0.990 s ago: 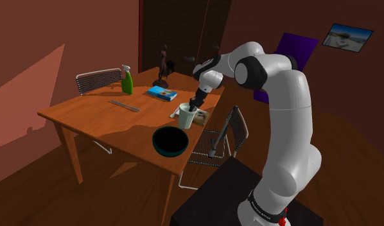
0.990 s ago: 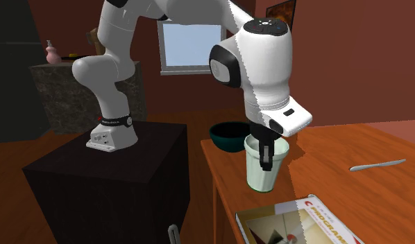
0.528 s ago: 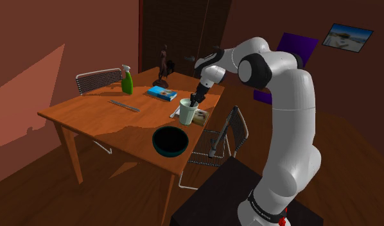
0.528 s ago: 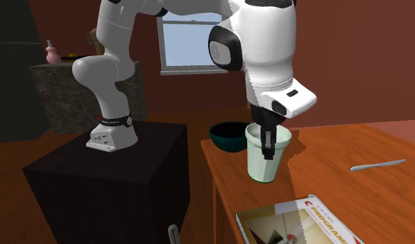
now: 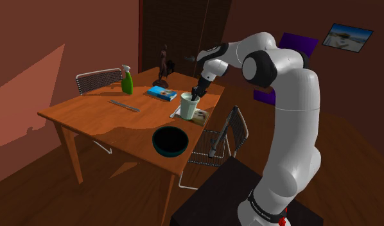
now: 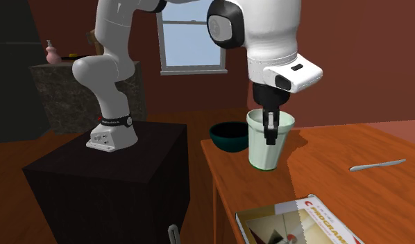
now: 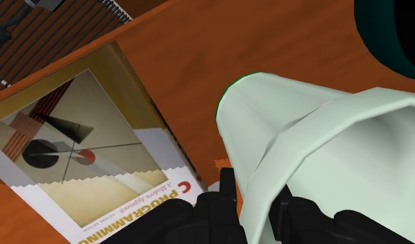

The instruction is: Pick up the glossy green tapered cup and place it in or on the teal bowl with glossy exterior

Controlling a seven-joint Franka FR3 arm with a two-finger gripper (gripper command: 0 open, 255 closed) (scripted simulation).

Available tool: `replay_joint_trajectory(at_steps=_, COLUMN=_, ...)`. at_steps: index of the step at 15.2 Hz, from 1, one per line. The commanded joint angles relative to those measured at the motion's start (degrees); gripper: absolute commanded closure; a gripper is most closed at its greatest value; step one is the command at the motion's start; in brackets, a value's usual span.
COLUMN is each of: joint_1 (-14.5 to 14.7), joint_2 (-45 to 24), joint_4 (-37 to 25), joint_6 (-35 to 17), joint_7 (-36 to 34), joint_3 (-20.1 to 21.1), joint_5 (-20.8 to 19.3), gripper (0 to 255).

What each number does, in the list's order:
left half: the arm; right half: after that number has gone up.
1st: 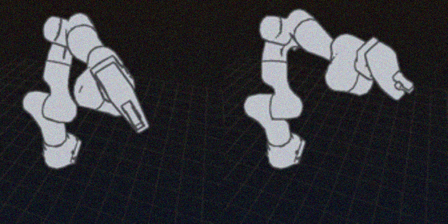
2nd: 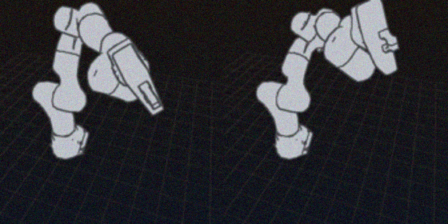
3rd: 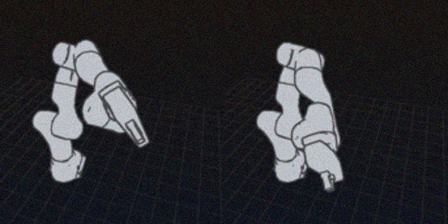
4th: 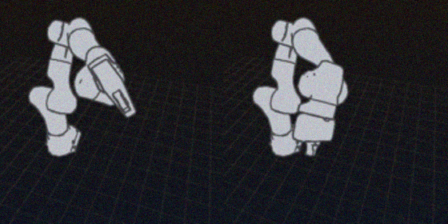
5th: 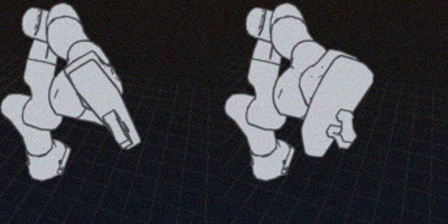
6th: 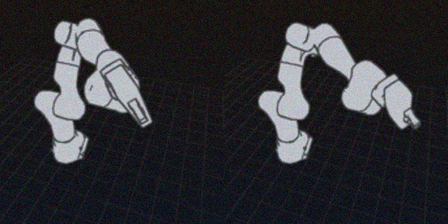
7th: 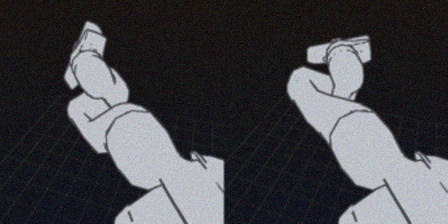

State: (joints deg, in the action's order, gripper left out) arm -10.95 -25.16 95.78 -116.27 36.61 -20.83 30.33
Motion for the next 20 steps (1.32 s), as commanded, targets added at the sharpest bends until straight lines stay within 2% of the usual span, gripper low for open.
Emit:
replay_joint_trajectory(at_steps=1, joint_1=0.0, joint_2=0.6, joint_4=-0.6, joint_6=1.0, joint_7=-0.5, joint_3=-0.2, joint_5=-0.4, gripper=255)
replay_joint_trajectory(at_steps=14, joint_1=0.0, joint_2=3.5, joint_4=-5.9, joint_6=8.4, joint_7=-3.9, joint_3=-1.1, joint_5=-2.8, gripper=255)
replay_joint_trajectory(at_steps=20, joint_1=6.3, joint_2=15.5, joint_4=8.5, joint_6=3.0, joint_7=-9.6, joint_3=-0.2, joint_5=-6.7, gripper=255)
